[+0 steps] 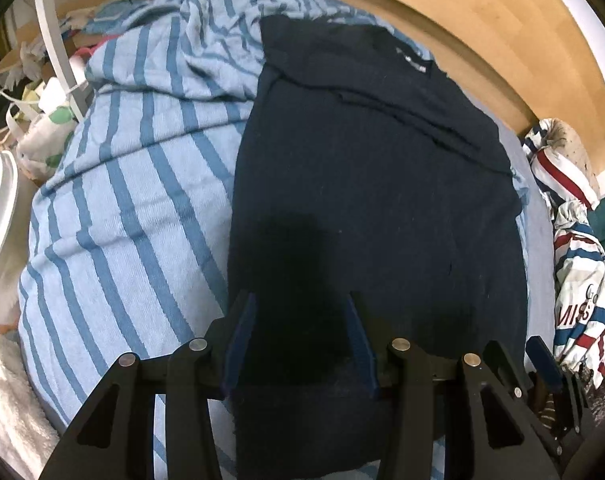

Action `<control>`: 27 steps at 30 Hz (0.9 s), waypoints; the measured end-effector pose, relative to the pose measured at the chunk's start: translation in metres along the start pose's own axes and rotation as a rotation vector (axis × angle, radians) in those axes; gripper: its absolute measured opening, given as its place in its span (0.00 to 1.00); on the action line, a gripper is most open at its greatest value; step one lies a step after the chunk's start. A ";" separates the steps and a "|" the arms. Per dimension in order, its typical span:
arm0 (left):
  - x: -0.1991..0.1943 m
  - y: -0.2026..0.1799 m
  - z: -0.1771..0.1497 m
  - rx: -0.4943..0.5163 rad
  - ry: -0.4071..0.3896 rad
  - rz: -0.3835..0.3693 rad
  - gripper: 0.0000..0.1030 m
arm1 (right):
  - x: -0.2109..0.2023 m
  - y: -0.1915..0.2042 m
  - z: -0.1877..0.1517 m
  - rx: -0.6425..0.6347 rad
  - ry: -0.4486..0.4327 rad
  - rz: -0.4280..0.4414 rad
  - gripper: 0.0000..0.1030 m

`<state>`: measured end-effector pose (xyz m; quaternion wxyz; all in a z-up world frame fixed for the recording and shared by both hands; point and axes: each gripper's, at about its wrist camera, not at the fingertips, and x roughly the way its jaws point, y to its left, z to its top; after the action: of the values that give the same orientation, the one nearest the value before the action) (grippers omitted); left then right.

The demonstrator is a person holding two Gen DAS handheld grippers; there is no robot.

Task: Fold clothes
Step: 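Smooth the navy garment flat on the striped sheet with both tools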

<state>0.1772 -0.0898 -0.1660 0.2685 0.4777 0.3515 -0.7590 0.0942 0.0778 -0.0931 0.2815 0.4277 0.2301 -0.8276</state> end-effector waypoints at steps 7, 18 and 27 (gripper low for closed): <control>0.008 0.033 0.000 -0.125 0.081 -0.014 0.46 | 0.012 -0.011 -0.009 0.072 0.071 0.037 0.65; 0.049 0.073 -0.026 -0.207 0.399 -0.040 0.46 | 0.040 -0.036 -0.038 0.300 0.206 0.262 0.65; 0.057 0.054 -0.040 -0.130 0.450 -0.074 0.46 | 0.052 -0.079 -0.063 0.494 0.259 0.226 0.65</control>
<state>0.2160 -0.0954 -0.2451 0.1856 0.6035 0.4680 -0.6183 0.0531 0.1612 -0.1591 0.2276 0.6081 0.0068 -0.7605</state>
